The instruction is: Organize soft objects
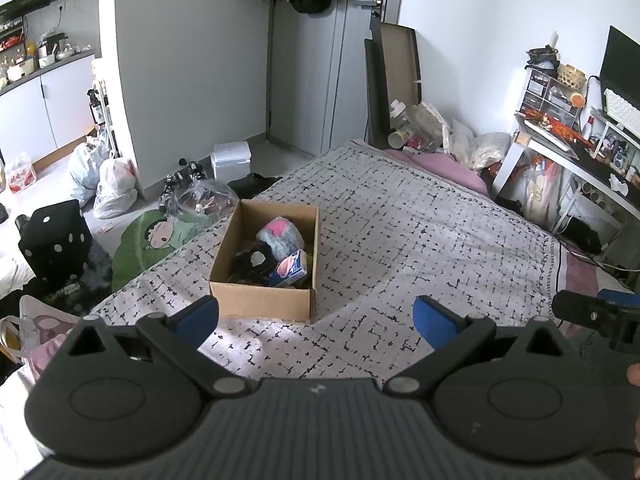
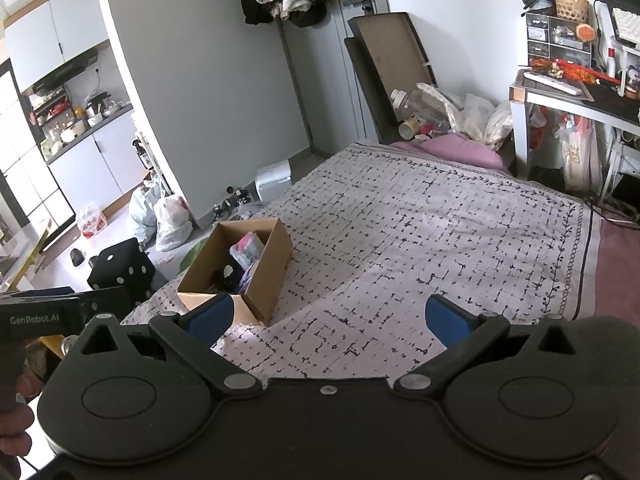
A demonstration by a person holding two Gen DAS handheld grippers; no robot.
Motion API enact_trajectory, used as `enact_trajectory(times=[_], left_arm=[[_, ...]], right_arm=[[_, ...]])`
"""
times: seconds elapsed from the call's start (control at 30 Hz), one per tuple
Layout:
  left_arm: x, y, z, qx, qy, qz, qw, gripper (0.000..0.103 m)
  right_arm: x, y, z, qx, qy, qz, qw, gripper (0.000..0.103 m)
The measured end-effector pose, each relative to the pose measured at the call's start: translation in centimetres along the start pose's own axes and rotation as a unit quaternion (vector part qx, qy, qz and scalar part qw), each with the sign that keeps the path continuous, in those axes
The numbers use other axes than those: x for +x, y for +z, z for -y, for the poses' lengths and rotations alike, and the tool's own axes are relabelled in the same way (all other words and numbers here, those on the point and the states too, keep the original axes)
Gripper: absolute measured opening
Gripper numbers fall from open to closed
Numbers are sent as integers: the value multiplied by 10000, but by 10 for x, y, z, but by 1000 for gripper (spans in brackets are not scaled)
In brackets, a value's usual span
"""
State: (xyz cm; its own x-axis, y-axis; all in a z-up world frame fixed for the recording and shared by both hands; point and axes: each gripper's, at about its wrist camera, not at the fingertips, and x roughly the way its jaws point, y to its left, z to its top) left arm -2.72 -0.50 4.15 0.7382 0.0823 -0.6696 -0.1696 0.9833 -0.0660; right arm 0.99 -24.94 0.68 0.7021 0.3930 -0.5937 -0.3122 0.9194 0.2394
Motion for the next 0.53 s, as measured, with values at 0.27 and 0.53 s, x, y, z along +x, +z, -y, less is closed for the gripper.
enact_trajectory(times=[0.27,0.53], left_arm=[[5,5,-4,1,-101,-29,9999,102],[15,7,-8,14,-219,-69,9997,102]], right_arm=[[6,1,-1,41,-42,-16,10000,103],[20,0,1,133,-162,-83,9997,103]])
